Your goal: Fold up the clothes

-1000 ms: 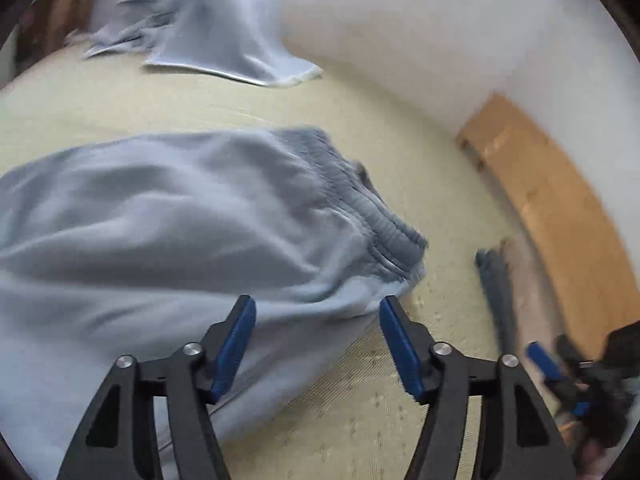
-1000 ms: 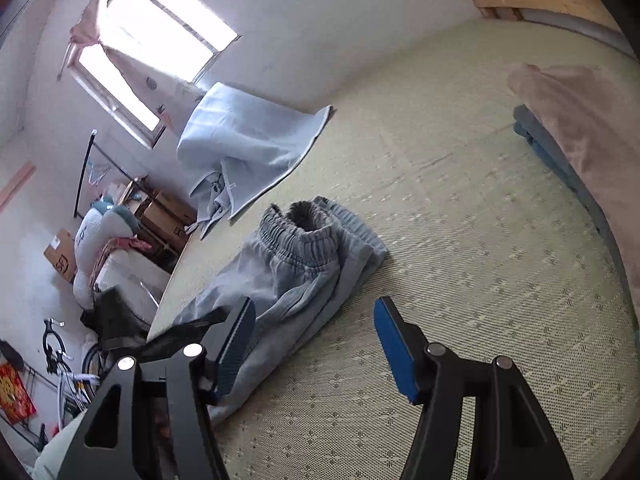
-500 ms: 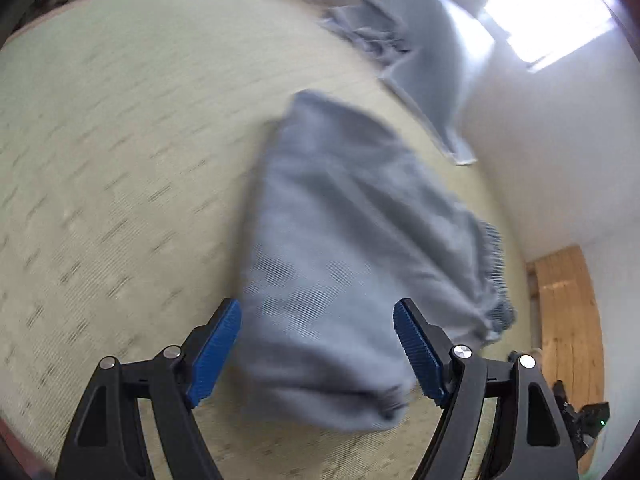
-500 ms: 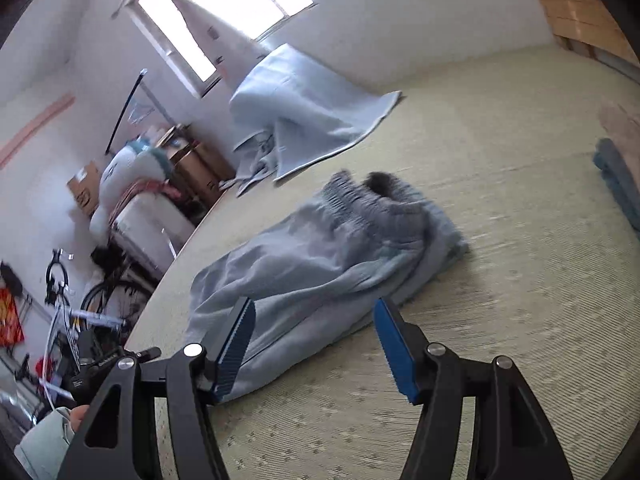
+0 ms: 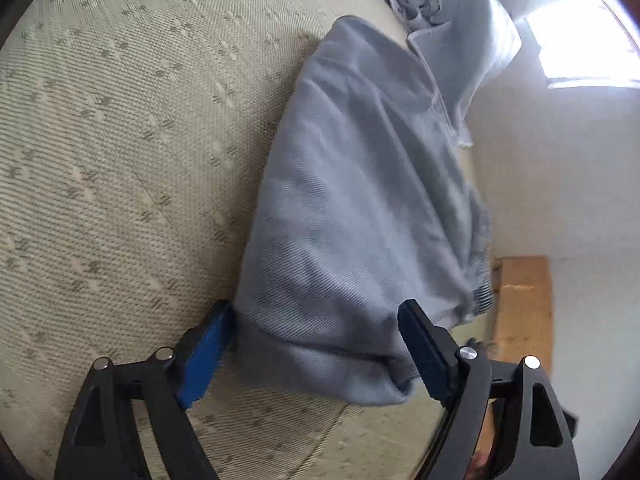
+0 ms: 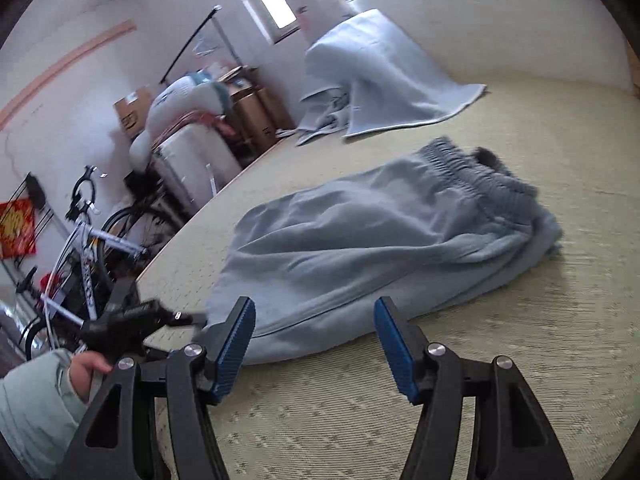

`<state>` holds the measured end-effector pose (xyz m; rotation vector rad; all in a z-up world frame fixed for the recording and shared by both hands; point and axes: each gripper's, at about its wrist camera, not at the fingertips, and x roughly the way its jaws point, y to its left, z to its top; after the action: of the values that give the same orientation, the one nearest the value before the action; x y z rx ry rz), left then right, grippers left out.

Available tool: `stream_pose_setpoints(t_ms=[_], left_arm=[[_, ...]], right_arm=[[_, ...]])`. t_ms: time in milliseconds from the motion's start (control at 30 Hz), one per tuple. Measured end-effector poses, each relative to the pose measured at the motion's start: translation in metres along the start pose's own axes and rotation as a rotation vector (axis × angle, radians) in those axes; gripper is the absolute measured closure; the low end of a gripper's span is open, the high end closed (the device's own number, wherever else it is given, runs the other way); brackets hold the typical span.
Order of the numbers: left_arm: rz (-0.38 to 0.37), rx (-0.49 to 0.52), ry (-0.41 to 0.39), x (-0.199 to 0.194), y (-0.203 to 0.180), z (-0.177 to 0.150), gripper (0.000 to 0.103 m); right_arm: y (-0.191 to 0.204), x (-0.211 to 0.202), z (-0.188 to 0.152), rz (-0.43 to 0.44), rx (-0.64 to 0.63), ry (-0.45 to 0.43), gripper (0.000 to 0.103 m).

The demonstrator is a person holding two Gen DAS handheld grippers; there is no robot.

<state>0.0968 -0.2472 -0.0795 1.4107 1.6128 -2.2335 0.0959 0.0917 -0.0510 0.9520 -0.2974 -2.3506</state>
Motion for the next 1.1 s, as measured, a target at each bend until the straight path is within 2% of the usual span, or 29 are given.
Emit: stream_pose_setpoints(t_ms=[67,167,200,233,333,400,500,733,933,1100], left_arm=[[-0.006,-0.025,0.001,0.002,0.001,0.0,0.017],[-0.008,-0.036,0.002,0.002,0.001,-0.001,0.017],[-0.01,-0.038,0.005,0.003,0.001,-0.002,0.021],[-0.006,-0.038,0.011,0.003,0.0,-0.003,0.036],[0.011,-0.038,0.034,0.002,-0.001,-0.005,0.065],[-0.009,-0.043,0.04,-0.001,-0.001,-0.006,0.078],[-0.055,-0.033,0.041,-0.007,-0.007,-0.007,0.087],[-0.15,-0.021,0.07,-0.023,-0.017,0.005,0.089],[-0.188,-0.025,0.09,-0.032,-0.018,0.01,0.089],[-0.189,-0.036,0.101,-0.032,-0.015,0.009,0.089]], right_arm=[[0.01,0.004,-0.004,0.011,-0.028,0.008,0.038],[0.031,0.01,-0.011,0.021,-0.102,0.014,0.028],[0.038,0.011,-0.014,0.026,-0.132,0.019,0.026],[0.046,0.013,-0.017,0.034,-0.164,0.028,0.026],[0.077,0.026,-0.034,0.025,-0.295,0.067,0.022],[0.093,0.039,-0.043,0.004,-0.382,0.095,0.02],[0.117,0.064,-0.057,-0.04,-0.517,0.148,0.02],[0.176,0.118,-0.084,-0.094,-0.852,0.204,0.02],[0.198,0.146,-0.091,-0.25,-1.052,0.09,0.02],[0.196,0.144,-0.097,-0.313,-1.185,0.059,0.02]])
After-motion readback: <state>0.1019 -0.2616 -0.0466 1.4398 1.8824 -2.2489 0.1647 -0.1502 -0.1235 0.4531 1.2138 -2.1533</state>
